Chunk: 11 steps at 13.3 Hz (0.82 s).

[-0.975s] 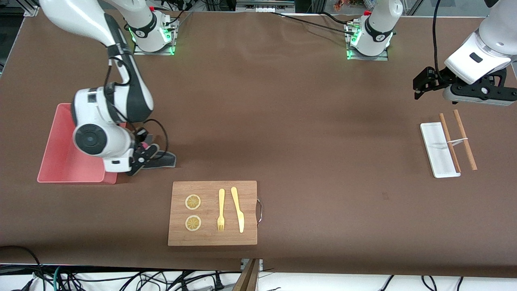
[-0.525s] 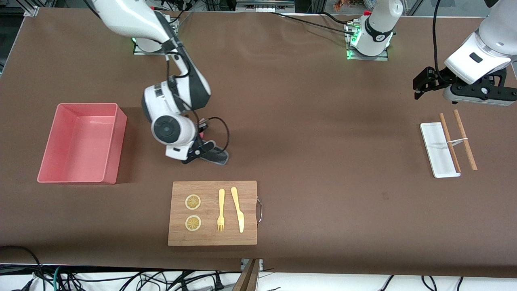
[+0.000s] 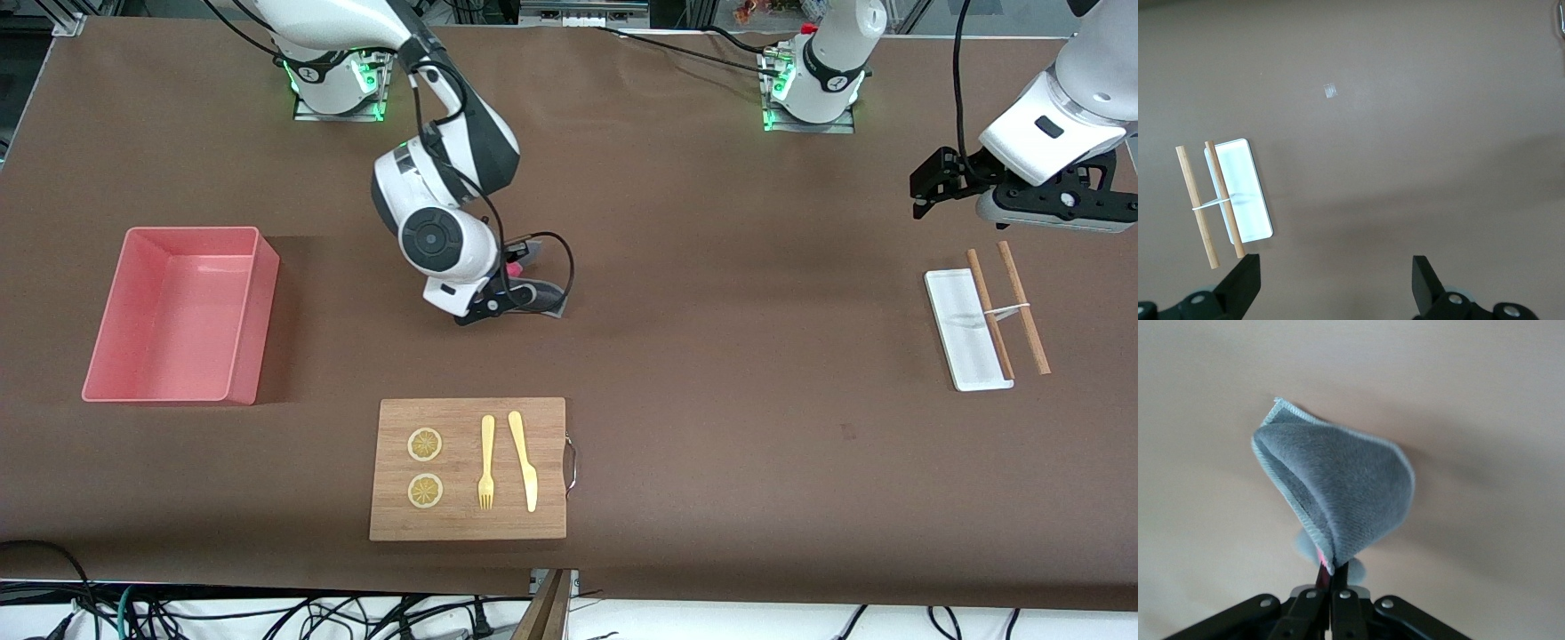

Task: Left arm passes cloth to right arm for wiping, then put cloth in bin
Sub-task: 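Wipe the cloth back and forth over the table with the right gripper, then move the cloth over the pink bin and open the right gripper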

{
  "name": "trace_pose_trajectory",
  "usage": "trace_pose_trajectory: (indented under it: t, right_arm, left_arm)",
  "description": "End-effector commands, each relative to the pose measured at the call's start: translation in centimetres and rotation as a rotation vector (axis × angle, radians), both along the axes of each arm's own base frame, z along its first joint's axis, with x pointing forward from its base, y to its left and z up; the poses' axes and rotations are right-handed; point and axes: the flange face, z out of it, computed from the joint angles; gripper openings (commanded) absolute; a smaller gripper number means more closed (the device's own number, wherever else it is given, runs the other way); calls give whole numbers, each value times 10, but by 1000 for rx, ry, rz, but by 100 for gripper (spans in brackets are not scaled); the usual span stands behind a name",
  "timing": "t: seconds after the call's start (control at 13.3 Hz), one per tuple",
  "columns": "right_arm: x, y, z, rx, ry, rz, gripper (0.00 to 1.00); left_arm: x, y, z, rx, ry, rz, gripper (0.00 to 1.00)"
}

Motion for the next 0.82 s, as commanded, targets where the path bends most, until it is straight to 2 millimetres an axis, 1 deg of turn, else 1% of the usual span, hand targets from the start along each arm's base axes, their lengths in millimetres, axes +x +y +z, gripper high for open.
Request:
trace_pose_trajectory:
  t: [0.0, 0.07, 0.22, 0.45, 0.6, 0.67, 0.75]
  right_arm:
    - [21, -72, 55, 57, 30, 25, 0]
    - [29, -102, 67, 72, 37, 48, 0]
    - [43, -165, 92, 62, 4, 161, 0]
    - [45, -240, 130, 32, -14, 297, 0]
    - [40, -291, 153, -33, -42, 358, 0]
    - [38, -317, 160, -55, -47, 391, 0]
    - [39, -346, 162, -70, -45, 421, 0]
  left_arm:
    - [-3, 2, 3, -19, -3, -8, 100]
    - [-3, 2, 3, -19, -3, -8, 100]
    - [-3, 1, 4, -19, -4, -10, 100]
    - [-3, 0, 4, -19, -6, -10, 100]
    - [-3, -1, 4, -19, -6, -11, 100]
    - [-3, 0, 4, -19, -6, -11, 100]
    - [-3, 1, 6, -19, -7, -10, 100]
